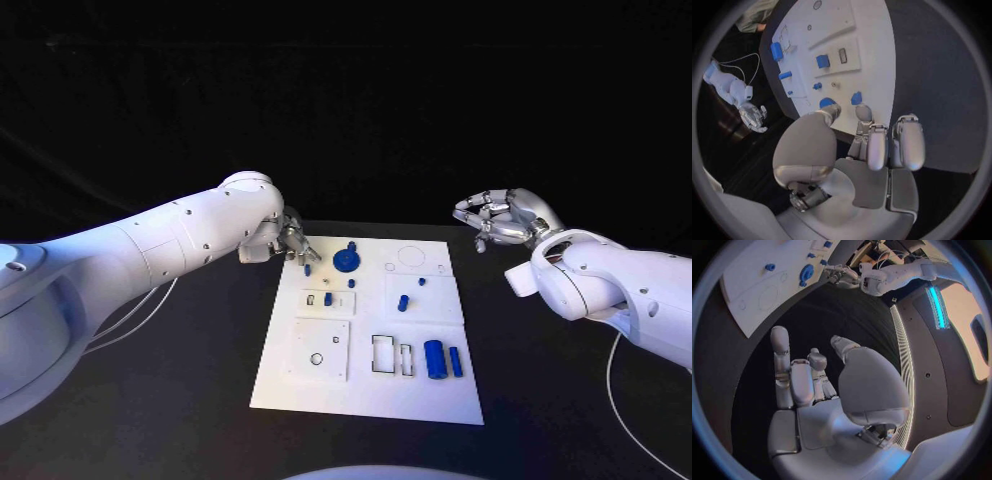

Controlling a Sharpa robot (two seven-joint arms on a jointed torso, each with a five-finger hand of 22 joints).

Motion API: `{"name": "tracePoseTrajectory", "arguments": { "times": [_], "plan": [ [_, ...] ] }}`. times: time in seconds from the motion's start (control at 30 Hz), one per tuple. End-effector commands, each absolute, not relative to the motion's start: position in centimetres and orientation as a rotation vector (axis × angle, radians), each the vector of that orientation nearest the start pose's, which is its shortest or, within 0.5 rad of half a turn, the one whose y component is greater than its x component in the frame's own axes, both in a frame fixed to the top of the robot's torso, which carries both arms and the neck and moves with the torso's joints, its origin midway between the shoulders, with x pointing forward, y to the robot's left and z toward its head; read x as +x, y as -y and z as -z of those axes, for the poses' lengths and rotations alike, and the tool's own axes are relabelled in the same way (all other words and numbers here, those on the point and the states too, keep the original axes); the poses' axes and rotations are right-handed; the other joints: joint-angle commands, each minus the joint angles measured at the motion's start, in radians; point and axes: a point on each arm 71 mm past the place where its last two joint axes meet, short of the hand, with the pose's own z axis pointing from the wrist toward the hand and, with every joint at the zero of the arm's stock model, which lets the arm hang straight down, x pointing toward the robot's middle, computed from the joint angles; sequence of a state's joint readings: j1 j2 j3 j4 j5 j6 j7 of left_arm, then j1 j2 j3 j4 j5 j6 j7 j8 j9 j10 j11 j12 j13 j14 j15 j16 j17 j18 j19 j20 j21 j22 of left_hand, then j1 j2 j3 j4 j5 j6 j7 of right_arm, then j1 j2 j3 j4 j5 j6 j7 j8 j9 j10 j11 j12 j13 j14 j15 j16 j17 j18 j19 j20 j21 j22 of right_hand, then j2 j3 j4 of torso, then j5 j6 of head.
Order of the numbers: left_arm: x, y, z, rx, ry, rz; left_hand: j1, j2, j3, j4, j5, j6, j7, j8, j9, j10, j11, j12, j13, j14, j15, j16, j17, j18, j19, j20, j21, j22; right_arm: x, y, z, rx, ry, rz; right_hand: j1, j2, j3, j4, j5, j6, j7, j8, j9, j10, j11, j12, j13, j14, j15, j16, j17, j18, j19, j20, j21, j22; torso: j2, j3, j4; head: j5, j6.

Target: Assemble the parts on the task board

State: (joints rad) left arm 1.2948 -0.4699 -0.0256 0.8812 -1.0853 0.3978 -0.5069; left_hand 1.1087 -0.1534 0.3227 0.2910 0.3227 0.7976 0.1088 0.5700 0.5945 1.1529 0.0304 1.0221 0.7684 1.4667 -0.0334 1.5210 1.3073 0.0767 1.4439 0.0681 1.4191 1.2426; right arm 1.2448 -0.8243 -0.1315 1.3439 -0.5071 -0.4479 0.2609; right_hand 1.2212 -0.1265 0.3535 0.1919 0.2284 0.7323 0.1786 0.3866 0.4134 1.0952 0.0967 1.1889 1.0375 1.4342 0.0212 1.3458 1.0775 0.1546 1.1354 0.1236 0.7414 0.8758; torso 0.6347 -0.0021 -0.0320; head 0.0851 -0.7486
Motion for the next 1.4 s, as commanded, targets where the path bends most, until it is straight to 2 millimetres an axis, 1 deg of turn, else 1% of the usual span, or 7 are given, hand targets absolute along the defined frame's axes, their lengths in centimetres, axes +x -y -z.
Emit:
{"name": "tracePoseTrajectory", "arguments": {
  "times": [0.03,0.2,0.5,0.67,1.13,1.3,1.4],
  "plan": [
    [58.13,-21.36,21.38,-0.221,-2.449,0.181,0.018,0.000,0.006,-0.004,0.007,0.007,-0.002,0.007,0.002,0.003,-0.002,0.005,-0.002,0.077,-0.006,0.003,0.159,-0.012,0.003,-0.001,0.004,0.001,51.66,25.52,19.52,0.647,-1.525,-1.058,-0.005,0.001,0.000,0.007,0.000,-0.007,0.002,0.001,0.002,-0.003,0.000,0.004,0.000,-0.005,-0.002,-0.005,0.001,0.017,-0.005,0.000,-0.005,0.000,0.000,0.0010,-0.0003,0.002,0.000],
    [58.15,-21.49,21.47,-0.225,-2.450,0.174,0.032,0.003,0.010,-0.004,0.009,0.008,-0.002,0.010,0.003,0.005,-0.003,0.007,0.000,0.077,-0.006,0.003,0.159,-0.012,0.003,-0.001,0.005,0.002,51.65,25.53,19.54,0.647,-1.525,-1.057,-0.005,0.001,0.000,0.007,0.000,-0.007,0.002,0.001,0.002,-0.003,0.000,0.004,0.000,-0.005,-0.002,-0.005,0.001,0.017,-0.005,0.000,-0.005,0.000,0.000,0.0001,-0.0008,0.002,0.001],
    [58.18,-21.50,21.57,-0.228,-2.447,0.176,0.057,0.011,0.021,-0.005,0.010,0.009,-0.004,0.015,0.004,0.007,-0.005,0.009,0.001,0.077,-0.008,0.004,0.159,-0.012,0.004,-0.003,0.005,0.003,51.65,25.48,19.56,0.647,-1.525,-1.058,-0.003,0.003,-0.002,0.009,0.002,-0.008,0.002,0.004,0.002,-0.002,-0.001,0.005,0.000,-0.004,-0.002,-0.004,0.004,0.017,-0.004,-0.001,-0.005,0.001,0.001,0.0004,-0.0019,0.002,0.000],
    [58.19,-21.42,21.74,-0.234,-2.445,0.182,0.072,0.018,0.031,-0.006,0.010,0.009,-0.005,0.017,0.005,0.008,-0.006,0.011,0.002,0.077,-0.009,0.004,0.159,-0.013,0.004,-0.003,0.006,0.004,51.66,25.46,19.57,0.647,-1.525,-1.058,-0.003,0.003,-0.002,0.009,0.002,-0.008,0.002,0.004,0.002,-0.002,-0.001,0.005,0.000,-0.004,-0.002,-0.004,0.004,0.017,-0.004,-0.001,-0.005,0.001,0.002,-0.0011,-0.0012,0.001,-0.002],
    [58.25,-21.35,22.03,-0.249,-2.436,0.193,0.107,0.031,0.058,-0.009,0.010,0.012,-0.009,0.025,0.008,0.012,-0.010,0.013,0.002,0.077,-0.012,0.004,0.160,-0.013,0.005,-0.005,0.007,0.007,51.66,25.41,19.57,0.647,-1.526,-1.059,-0.003,0.003,-0.002,0.009,0.002,-0.008,0.002,0.004,0.002,-0.002,-0.001,0.005,0.000,-0.004,-0.002,-0.004,0.004,0.017,-0.004,-0.001,-0.005,0.001,0.001,-0.0008,0.0007,-0.003,-0.006],
    [58.26,-21.34,22.06,-0.253,-2.433,0.200,0.156,0.045,0.100,-0.028,0.008,0.018,-0.017,0.042,0.018,0.015,-0.016,0.014,0.002,0.077,-0.017,0.003,0.158,-0.013,0.006,-0.010,0.008,0.009,51.67,25.37,19.58,0.646,-1.527,-1.060,-0.003,0.003,-0.002,0.009,0.002,-0.008,0.002,0.004,0.002,-0.002,-0.001,0.005,0.000,-0.004,-0.002,-0.004,0.004,0.017,-0.004,-0.001,-0.005,0.001,0.000,0.0001,0.0011,-0.003,-0.009],
    [58.30,-21.30,22.04,-0.264,-2.424,0.212,0.192,0.057,0.144,-0.052,0.007,0.016,-0.023,0.060,0.033,0.020,-0.022,0.015,0.003,0.077,-0.023,0.003,0.157,-0.013,0.006,-0.015,0.008,0.010,51.68,25.36,19.58,0.646,-1.527,-1.060,-0.002,0.004,-0.002,0.012,0.004,-0.008,0.002,0.006,0.002,-0.001,-0.001,0.007,0.001,-0.005,-0.003,-0.005,0.003,0.017,-0.003,-0.001,-0.006,0.001,0.000,-0.0001,0.0008,-0.003,-0.011]
  ]
}}
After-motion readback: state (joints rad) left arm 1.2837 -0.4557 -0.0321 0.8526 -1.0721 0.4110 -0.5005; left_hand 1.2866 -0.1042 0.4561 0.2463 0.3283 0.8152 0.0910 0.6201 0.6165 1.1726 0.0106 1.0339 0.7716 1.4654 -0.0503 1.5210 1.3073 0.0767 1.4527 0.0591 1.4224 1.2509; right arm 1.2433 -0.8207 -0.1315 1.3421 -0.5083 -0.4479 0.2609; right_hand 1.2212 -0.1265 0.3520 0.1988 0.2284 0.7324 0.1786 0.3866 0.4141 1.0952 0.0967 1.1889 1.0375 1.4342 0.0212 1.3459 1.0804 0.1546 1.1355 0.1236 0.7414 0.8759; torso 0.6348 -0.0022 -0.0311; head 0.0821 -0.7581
